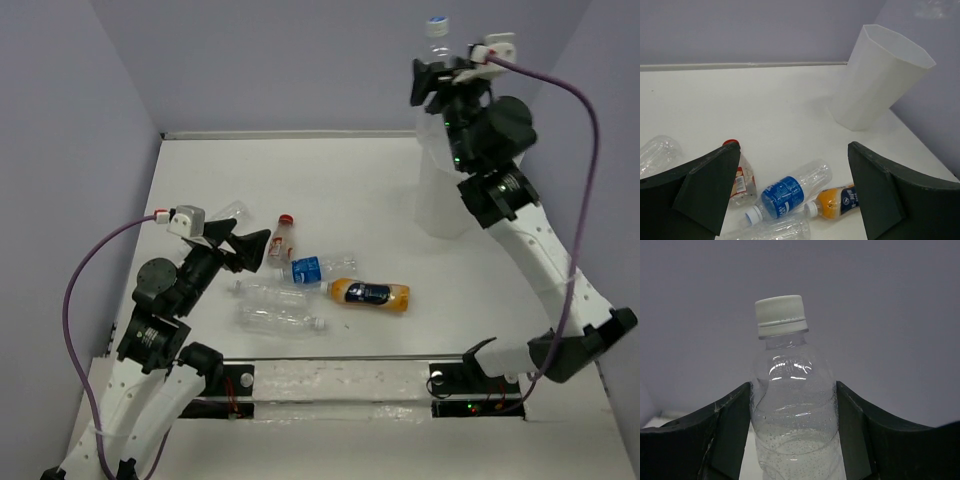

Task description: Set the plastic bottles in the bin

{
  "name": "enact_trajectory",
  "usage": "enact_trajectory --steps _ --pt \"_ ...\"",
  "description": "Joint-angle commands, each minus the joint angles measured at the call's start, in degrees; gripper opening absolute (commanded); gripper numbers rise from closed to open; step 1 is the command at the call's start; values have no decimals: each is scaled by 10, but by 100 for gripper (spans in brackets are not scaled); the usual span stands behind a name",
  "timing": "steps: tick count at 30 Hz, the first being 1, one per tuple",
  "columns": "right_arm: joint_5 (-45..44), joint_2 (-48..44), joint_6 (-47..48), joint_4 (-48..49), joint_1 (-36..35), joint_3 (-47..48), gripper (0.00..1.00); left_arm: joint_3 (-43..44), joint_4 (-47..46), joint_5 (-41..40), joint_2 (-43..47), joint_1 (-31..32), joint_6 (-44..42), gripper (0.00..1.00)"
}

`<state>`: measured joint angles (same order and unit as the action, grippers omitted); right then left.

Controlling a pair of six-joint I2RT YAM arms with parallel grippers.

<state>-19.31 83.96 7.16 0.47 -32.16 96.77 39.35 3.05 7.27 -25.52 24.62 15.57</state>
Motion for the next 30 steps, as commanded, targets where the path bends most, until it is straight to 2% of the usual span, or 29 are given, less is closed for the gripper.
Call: enact_trajectory --steps 1,3,7,14,16,17,20,21,27,30 --pt "-71 -38 20 168 95 -95 48 4 -22 14 10 -5 0 99" --pt "-62 -56 -5 215 150 -135 48 4 -21 17 12 -5 0 99" --pt "-32 -40 -51 228 225 -146 48 3 -23 19 12 -3 0 99" --pt "23 -6 -113 226 272 -152 48 3 -22 19 10 -3 -1 99" --pt "21 -11 -116 235 272 -178 54 3 -23 19 11 -3 -2 99" --pt "15 -19 -118 240 272 -190 67 3 -23 19 10 -3 -2 99" --pt "4 -33 -118 247 272 -221 96 3 -23 20 8 -3 -1 99" --pt "2 -41 -121 240 272 -226 100 4 -23 21 6 -3 -1 99" --pt "65 -67 -200 175 272 -215 100 3 -23 21 2 -4 0 99" --pt "71 -72 -225 153 217 -221 98 4 -23 20 1 -7 0 99"
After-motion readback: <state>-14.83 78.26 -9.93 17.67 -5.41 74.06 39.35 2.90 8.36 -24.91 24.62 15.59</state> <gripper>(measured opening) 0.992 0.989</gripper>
